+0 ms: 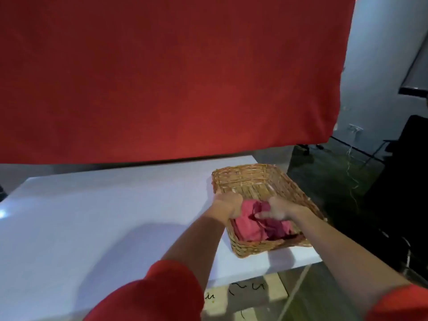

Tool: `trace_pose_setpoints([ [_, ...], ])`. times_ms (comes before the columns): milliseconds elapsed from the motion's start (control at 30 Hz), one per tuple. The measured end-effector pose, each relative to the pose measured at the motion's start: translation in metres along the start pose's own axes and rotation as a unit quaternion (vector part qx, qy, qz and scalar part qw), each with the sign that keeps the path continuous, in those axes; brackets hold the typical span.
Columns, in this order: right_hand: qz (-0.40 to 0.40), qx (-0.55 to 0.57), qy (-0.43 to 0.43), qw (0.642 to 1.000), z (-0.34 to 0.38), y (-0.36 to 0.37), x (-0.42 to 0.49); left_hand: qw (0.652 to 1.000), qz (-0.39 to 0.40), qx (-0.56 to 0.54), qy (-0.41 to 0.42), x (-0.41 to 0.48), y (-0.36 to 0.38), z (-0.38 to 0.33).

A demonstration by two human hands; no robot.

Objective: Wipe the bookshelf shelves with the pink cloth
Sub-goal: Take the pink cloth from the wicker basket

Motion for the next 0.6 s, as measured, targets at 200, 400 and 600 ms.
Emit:
trace_pose_setpoints([
  [200,0.021,-0.033,0.054,0.998,-0.018,0.024,0.028,0.995,-0.009,0.081,-0.053,0.017,0.030,-0.014],
  [400,-0.015,0.061,0.049,0.997,-0.016,0.015,0.030,0.997,0.003,0.016,-0.080,0.024,0.033,-0.019],
  [600,-0.057,0.071,0.062,0.994,-0.003,0.019,0.021,0.991,0.002,-0.113,-0.070,0.018,0.027,-0.024],
])
Point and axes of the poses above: each hand's wrist, its own x-axis towards the middle knuckle, its own y-axis out of the palm, z = x × y, the point moved 2 cm from there along x, towards the middle knuckle, and after that the axes turned 5 degrees about -x, right-handed, at the moved point
